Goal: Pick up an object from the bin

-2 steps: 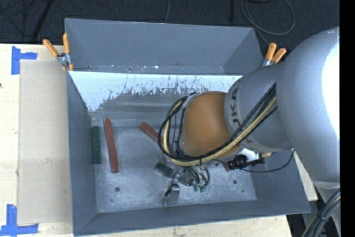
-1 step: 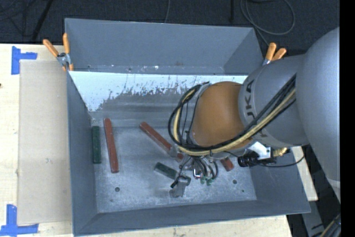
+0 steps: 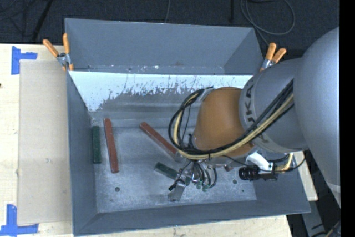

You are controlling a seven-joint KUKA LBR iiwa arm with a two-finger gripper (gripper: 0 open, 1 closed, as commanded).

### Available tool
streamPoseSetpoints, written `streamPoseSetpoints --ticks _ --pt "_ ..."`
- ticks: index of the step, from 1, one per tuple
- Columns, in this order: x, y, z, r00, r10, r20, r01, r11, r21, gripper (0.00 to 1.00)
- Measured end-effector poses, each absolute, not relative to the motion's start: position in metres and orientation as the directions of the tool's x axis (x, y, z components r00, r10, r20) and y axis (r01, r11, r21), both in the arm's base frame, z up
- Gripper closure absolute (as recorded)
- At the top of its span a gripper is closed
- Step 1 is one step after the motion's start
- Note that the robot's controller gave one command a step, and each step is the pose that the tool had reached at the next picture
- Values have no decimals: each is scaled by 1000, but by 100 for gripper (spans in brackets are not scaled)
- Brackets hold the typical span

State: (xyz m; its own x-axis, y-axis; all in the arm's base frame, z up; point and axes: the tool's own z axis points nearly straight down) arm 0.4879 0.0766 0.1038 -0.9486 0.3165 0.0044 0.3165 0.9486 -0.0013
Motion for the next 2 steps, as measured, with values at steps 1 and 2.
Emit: streamPoseSetpoints --ticks 1,2 --pt "492 91 69 -883 470 3 470 883 -1 0" --pt "482 100 69 -805 593 4 593 805 -3 0"
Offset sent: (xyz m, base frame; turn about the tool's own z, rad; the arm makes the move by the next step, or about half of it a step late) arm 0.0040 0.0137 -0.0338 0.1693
